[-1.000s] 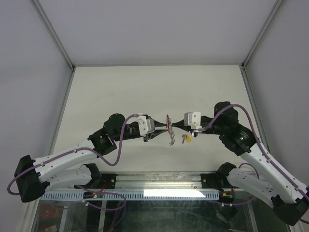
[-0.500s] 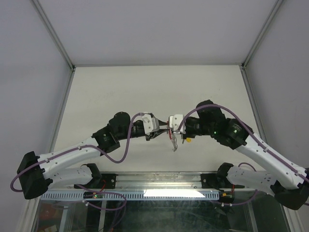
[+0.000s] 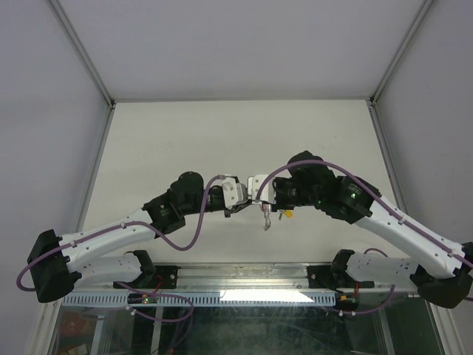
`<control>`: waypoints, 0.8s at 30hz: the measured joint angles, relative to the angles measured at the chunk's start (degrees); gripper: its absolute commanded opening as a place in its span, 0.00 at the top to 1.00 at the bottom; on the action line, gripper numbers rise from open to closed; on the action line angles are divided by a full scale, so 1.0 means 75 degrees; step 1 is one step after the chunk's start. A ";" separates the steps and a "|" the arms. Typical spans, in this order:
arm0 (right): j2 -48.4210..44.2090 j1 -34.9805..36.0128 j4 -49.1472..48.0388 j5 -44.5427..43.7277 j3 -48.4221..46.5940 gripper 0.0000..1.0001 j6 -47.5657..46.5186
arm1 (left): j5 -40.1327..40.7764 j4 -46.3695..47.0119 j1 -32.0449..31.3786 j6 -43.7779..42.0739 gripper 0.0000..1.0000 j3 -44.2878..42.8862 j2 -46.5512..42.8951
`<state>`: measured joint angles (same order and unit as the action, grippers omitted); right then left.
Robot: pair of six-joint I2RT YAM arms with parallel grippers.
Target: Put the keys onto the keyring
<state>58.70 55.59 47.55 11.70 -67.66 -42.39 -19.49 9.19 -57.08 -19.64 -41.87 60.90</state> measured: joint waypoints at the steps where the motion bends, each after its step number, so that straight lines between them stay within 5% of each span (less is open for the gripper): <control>1: 0.0035 0.0041 0.0044 -0.0052 -0.0050 1.00 0.0009 | 0.0000 -0.0023 0.0000 -0.0017 0.84 -0.0003 0.0009; 9: 0.0114 0.0271 0.0242 -0.0323 -0.0274 1.00 0.0122 | -0.0006 -0.0114 0.0000 -0.0125 0.88 -0.0020 0.0122; 24: 0.0128 0.0376 0.0411 -0.0510 -0.0323 1.00 0.0210 | -0.0003 -0.0169 0.0000 -0.0271 0.79 -0.0029 0.0122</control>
<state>59.66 58.41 50.63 7.88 -70.08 -40.82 -19.51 7.92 -57.08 -21.67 -42.09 61.82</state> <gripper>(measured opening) 0.006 0.208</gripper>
